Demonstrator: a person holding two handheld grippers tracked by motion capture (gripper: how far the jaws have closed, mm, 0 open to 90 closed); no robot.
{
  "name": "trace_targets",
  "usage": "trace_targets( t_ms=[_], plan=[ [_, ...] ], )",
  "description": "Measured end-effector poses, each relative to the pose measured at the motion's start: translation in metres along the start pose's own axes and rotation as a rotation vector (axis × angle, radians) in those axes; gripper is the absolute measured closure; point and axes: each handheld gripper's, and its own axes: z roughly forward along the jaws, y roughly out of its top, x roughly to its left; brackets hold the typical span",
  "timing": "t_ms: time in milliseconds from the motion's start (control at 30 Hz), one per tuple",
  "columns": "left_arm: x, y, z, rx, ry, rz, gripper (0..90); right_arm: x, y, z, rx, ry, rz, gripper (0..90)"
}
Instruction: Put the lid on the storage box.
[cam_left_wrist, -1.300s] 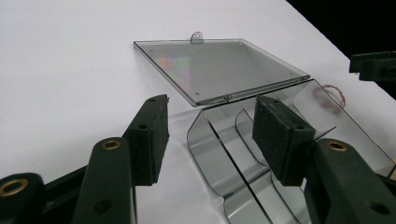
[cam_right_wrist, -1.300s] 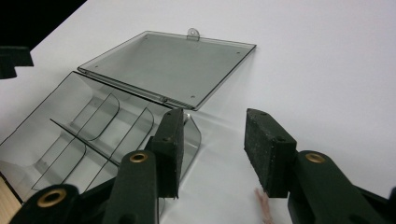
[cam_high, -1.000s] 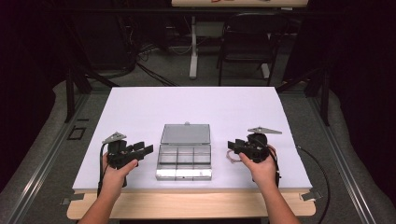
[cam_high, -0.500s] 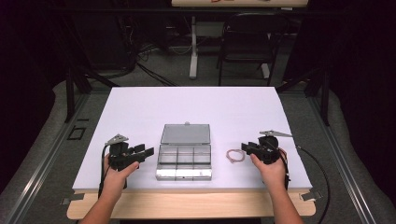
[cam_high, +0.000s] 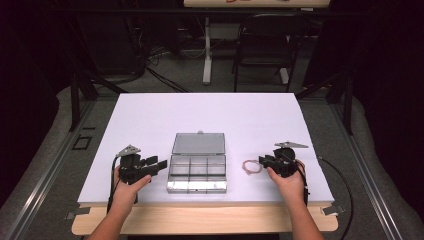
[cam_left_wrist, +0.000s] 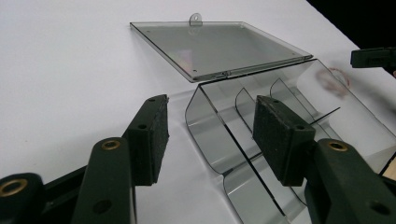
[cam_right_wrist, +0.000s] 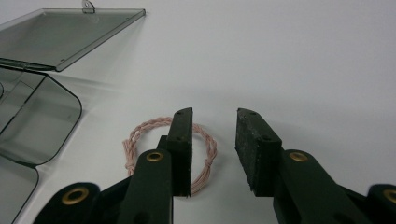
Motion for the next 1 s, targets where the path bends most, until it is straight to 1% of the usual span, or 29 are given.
trace_targets(
  t_ms=[67,167,200,300,333,367,400,433,500,567,633,667,700,767,800,900,933,967,1000],
  plan=[
    [0.0,-0.001,0.0,0.003,0.001,0.005,45.8,0.0,-0.002,0.003,0.013,0.003,0.007,66.7],
    [0.0,-0.001,-0.001,-0.001,0.003,0.004,45.8,0.001,-0.003,0.007,0.034,0.043,0.026,58.6],
    [0.0,-0.001,-0.001,-0.004,0.002,0.001,45.8,0.003,-0.003,0.01,0.034,0.056,0.018,56.8],
    [0.001,-0.001,-0.003,-0.006,0.003,0.0,45.8,0.006,-0.004,0.013,0.035,0.043,-0.019,50.2],
    [0.002,-0.001,-0.003,-0.004,0.005,-0.002,45.8,0.008,-0.004,0.014,0.035,0.047,-0.016,49.3],
    [0.002,-0.001,-0.003,-0.012,0.004,-0.004,45.8,0.009,-0.004,0.014,0.031,0.039,-0.017,47.8],
    [0.002,-0.001,-0.003,-0.014,0.004,-0.005,45.8,0.009,-0.003,0.014,0.029,0.045,-0.029,46.5],
    [0.002,-0.001,-0.004,-0.014,0.005,-0.004,45.8,0.009,-0.003,0.015,0.03,0.049,-0.028,45.0],
    [0.003,-0.001,-0.005,-0.005,0.001,-0.003,45.8,0.008,-0.004,0.016,0.031,0.051,-0.026,44.1],
    [0.003,0.0,-0.005,-0.012,0.003,0.001,45.8,0.008,-0.004,0.017,0.031,0.047,-0.026,43.5],
    [0.003,0.0,-0.004,-0.012,0.002,-0.002,45.8,0.007,-0.005,0.017,0.039,0.061,-0.014,42.9],
    [0.003,0.0,-0.004,-0.012,0.002,-0.002,45.8,0.007,-0.005,0.018,0.037,0.075,-0.013,42.7],
    [0.003,0.0,-0.004,-0.01,0.004,-0.002,45.8,0.008,-0.005,0.018,0.045,0.078,-0.009,42.7],
    [0.003,0.0,-0.004,-0.009,0.003,-0.002,45.8,0.01,-0.006,0.019,0.048,0.084,-0.016,42.6],
    [0.003,0.0,-0.004,-0.009,0.004,-0.001,45.8,0.011,-0.005,0.018,0.05,0.093,-0.027,42.7],
    [0.003,0.0,-0.004,-0.017,0.004,-0.008,45.8,0.016,-0.005,0.016,0.031,0.11,-0.04,42.7],
    [0.003,0.0,-0.004,-0.019,0.004,-0.01,45.8,0.017,-0.005,0.015,0.031,0.118,-0.042,42.9],
    [0.004,0.0,-0.004,-0.02,0.004,-0.01,45.8,0.019,-0.005,0.015,0.029,0.12,-0.053,43.4],
    [0.004,0.0,-0.004,-0.017,0.004,-0.009,45.8,0.021,-0.005,0.015,0.031,0.119,-0.054,44.1]
  ],
)
